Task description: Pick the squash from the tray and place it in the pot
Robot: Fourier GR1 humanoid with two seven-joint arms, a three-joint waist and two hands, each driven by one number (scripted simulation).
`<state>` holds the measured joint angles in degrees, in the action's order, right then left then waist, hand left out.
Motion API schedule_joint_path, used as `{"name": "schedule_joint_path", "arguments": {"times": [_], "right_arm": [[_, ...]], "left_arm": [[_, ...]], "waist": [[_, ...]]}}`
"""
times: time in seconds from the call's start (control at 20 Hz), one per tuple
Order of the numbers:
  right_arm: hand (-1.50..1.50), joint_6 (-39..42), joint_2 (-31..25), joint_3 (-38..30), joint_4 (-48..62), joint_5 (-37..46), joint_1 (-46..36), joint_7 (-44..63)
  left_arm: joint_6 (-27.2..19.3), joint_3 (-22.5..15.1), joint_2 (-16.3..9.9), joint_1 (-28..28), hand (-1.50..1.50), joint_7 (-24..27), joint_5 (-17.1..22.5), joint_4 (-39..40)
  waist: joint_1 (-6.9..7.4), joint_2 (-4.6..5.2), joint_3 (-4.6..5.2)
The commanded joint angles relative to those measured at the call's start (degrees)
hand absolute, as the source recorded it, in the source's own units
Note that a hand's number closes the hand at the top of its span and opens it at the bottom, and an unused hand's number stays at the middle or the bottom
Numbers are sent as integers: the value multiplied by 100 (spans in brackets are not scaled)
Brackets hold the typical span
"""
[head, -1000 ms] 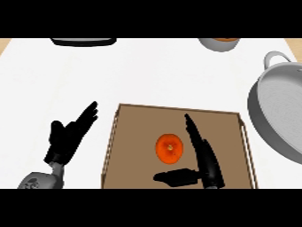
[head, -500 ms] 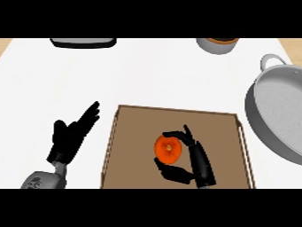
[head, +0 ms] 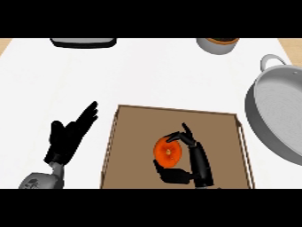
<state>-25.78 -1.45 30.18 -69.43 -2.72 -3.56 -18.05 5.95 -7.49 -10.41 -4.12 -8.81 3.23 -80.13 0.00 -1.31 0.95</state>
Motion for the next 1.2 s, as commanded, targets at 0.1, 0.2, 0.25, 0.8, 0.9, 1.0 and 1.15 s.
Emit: {"name": "schedule_joint_path", "arguments": {"times": [0.1, 0.2, 0.25, 0.8, 0.9, 1.0, 1.15], "right_arm": [[150, -190, -982, -1152, -434, -607, 1330, -767], [150, -408, -1356, -1890, -475, -874, 1621, -756], [150, -408, -1537, -2269, -609, -1078, 1677, -722], [150, 539, -2647, -4417, -965, -2072, 3820, -2019], [150, 625, -2723, -4740, -832, -2098, 4050, -2238], [150, 245, -2802, -4756, -1332, -1868, 3932, -1704], [150, 23, -3084, -4904, -2225, -1607, 4603, -1422]], "left_arm": [[-122, 232, 4, 197, 0, 157, 72, 142], [-236, 300, -45, 186, 0, 61, 33, 58], [-191, 340, -113, 316, 0, 116, 53, 89], [59, 225, -92, 190, 0, 77, 82, -38], [160, 226, -125, 188, 0, 186, 67, 69], [170, 176, -66, 244, 0, -54, 100, -237], [8, 103, 113, -37, 0, -79, -47, 13]], "waist": [[-335, 92, -97], [-676, 50, -110], [-791, 28, -106], [-148, 116, -91], [-127, 121, -91], [-41, 127, -91], [-89, 132, -82]]}}
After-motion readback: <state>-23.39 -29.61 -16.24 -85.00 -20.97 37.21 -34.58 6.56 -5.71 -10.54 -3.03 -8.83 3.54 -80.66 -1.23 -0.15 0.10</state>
